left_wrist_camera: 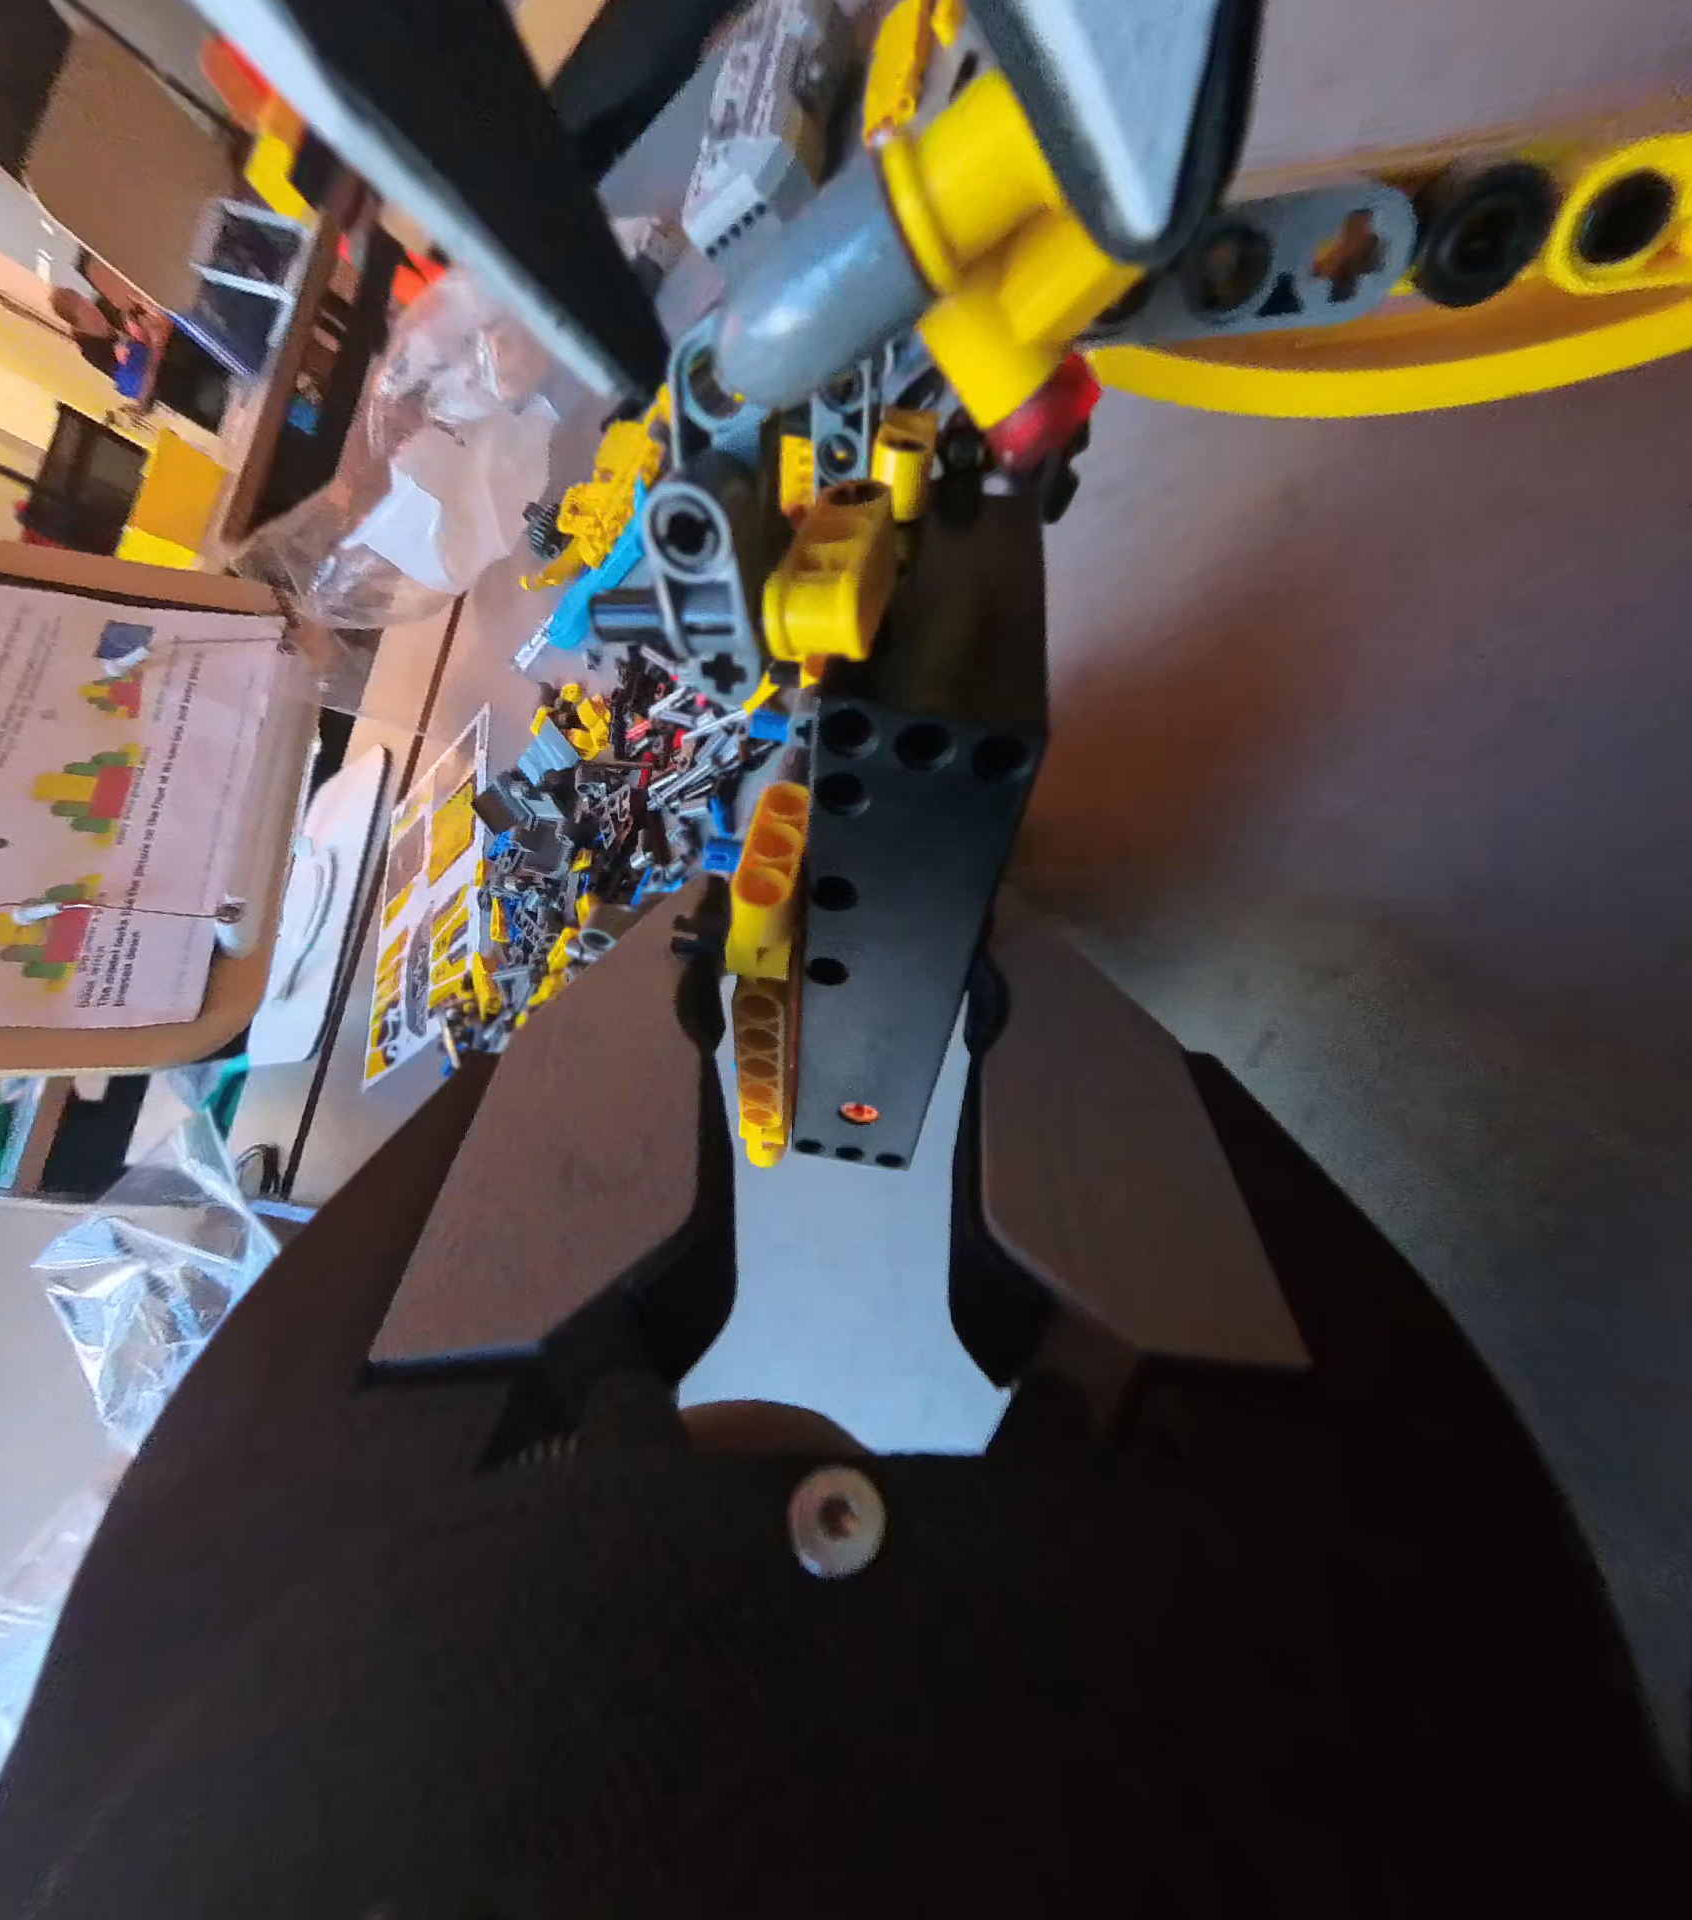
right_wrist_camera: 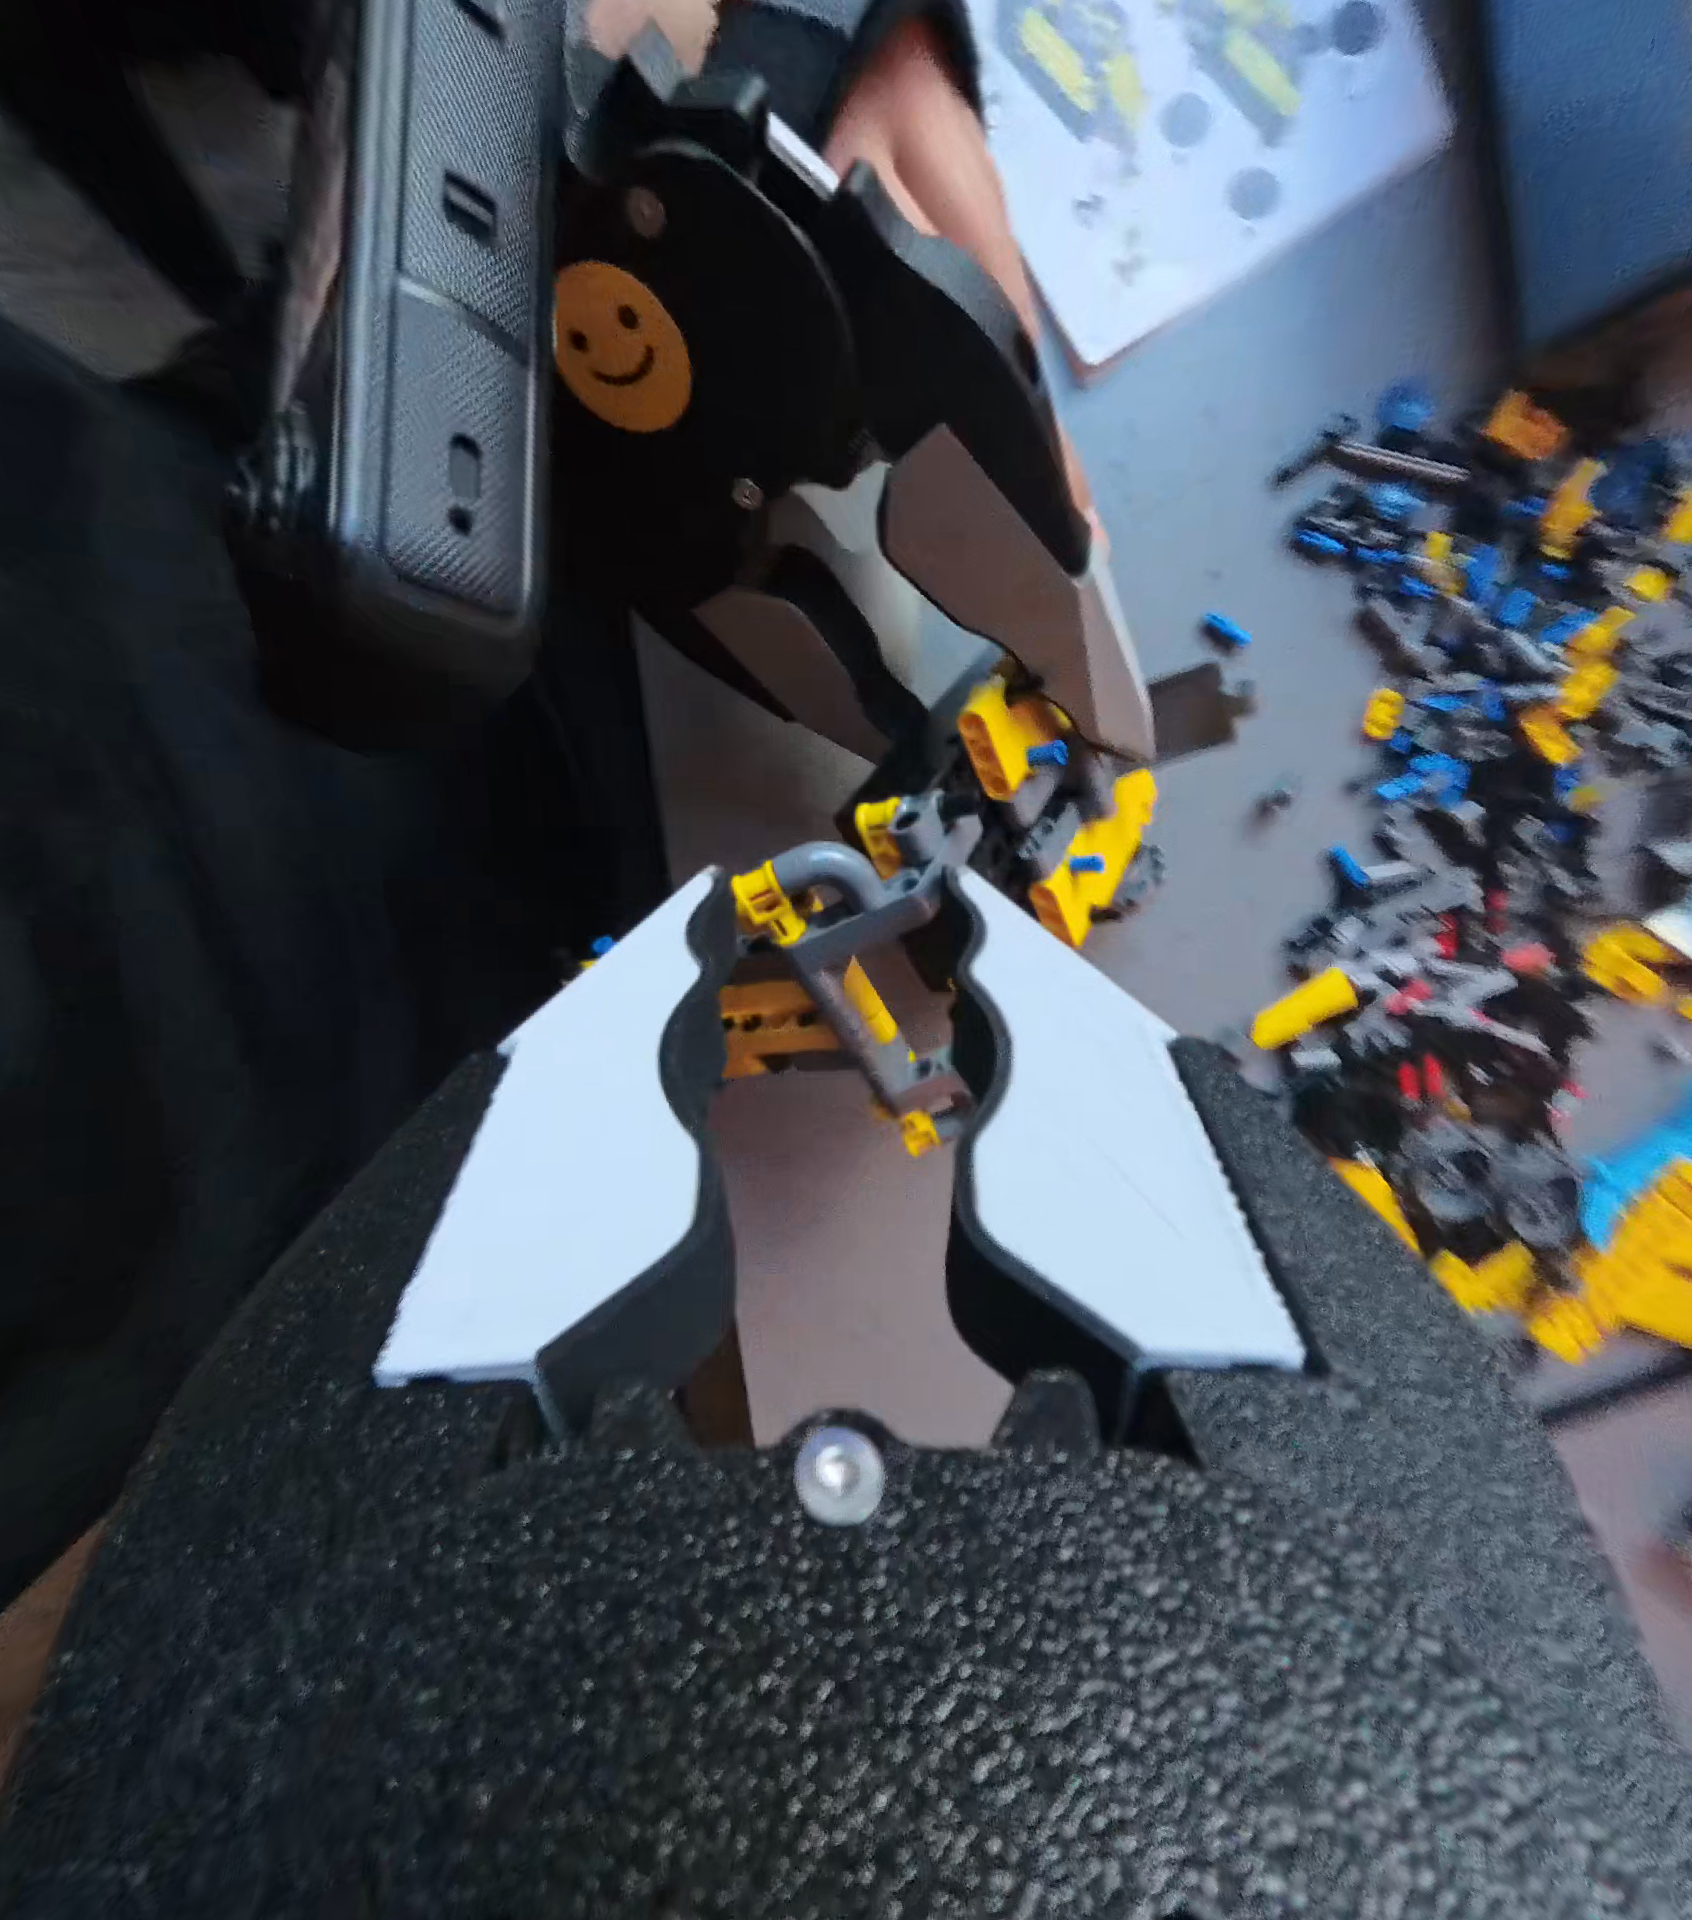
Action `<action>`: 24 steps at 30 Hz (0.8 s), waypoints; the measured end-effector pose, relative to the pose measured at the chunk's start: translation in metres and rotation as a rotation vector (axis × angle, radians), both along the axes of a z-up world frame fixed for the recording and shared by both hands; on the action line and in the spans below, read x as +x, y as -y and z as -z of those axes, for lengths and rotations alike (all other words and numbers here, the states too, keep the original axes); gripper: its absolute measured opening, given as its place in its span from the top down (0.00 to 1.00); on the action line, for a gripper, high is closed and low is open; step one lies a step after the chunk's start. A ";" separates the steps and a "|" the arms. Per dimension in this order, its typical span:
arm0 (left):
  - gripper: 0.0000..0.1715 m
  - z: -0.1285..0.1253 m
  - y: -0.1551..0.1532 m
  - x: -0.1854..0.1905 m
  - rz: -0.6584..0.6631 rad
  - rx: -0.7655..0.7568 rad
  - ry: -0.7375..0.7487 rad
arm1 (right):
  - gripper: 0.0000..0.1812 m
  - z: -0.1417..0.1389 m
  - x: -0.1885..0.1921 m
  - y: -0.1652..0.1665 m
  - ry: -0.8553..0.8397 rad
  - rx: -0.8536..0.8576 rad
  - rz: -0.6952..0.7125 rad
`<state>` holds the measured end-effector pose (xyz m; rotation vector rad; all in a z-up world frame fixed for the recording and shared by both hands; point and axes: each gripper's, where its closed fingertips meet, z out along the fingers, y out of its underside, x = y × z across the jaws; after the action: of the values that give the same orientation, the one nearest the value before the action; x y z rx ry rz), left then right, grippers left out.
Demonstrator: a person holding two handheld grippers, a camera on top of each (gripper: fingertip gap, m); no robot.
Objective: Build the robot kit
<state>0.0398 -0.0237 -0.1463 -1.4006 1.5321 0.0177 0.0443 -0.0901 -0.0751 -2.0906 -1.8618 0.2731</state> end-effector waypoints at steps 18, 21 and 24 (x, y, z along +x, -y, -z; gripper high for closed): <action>0.76 -0.002 0.042 0.006 0.124 0.059 -0.127 | 0.82 0.028 0.053 0.003 -0.082 0.354 0.149; 0.76 -0.001 0.042 0.006 0.130 0.070 -0.115 | 0.81 0.036 0.044 0.002 -0.015 0.387 0.015; 0.76 -0.001 0.039 0.003 0.135 0.064 -0.075 | 0.86 0.048 0.049 -0.003 0.071 0.365 -0.029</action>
<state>0.0427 -0.0632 -0.1455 -1.2562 1.6712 0.0364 0.0935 -0.0873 -0.1232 -1.8462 -1.8204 -0.1290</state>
